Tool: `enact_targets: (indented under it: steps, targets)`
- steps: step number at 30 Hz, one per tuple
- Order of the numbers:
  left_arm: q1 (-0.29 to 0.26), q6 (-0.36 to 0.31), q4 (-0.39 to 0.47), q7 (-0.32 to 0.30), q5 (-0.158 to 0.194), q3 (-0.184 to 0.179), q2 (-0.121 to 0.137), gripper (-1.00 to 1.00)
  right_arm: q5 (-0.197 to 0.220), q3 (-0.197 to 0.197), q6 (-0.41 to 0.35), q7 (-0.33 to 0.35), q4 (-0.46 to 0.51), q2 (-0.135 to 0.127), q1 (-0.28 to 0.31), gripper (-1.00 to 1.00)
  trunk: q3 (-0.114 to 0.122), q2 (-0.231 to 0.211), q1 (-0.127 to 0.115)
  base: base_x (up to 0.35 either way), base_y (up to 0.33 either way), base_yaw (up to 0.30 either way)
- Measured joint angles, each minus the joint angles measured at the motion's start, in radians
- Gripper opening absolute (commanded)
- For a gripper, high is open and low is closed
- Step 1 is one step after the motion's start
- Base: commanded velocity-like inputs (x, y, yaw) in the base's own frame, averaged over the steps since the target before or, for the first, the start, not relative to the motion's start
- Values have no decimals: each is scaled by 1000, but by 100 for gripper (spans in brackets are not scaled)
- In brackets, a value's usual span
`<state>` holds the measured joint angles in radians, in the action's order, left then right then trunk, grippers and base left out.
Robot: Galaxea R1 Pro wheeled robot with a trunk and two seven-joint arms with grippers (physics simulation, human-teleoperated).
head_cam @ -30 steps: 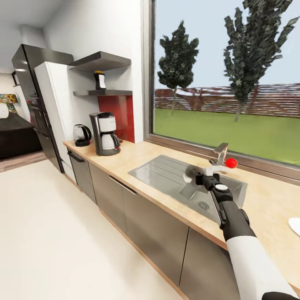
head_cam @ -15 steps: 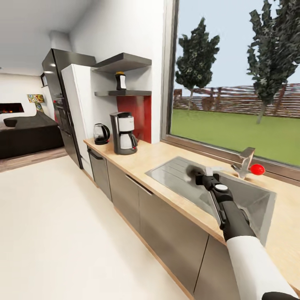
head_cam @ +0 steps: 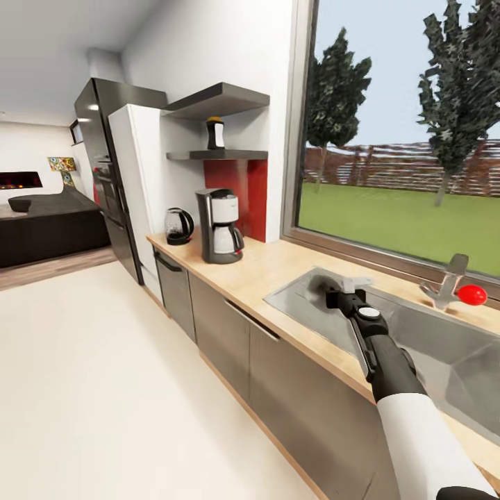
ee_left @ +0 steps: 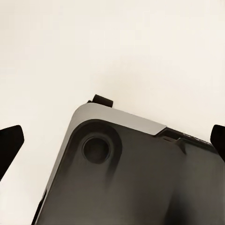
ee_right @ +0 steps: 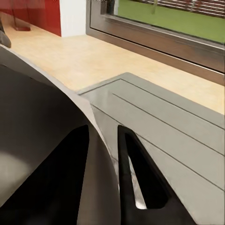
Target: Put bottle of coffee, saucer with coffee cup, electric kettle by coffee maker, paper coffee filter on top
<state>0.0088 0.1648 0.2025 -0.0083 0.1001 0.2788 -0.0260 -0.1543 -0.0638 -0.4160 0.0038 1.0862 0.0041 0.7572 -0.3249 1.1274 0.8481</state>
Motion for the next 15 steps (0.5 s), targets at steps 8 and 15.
enact_targets:
  steps: [8,15]
  targets:
    - [0,0,0,0,0,-1,0,100,0,0,0,0,0,0,0,-100,0,0,0,285,215,0]
    - [0,0,0,0,0,-1,0,100,0,0,0,0,-1,0,0,-100,0,0,0,307,168,0]
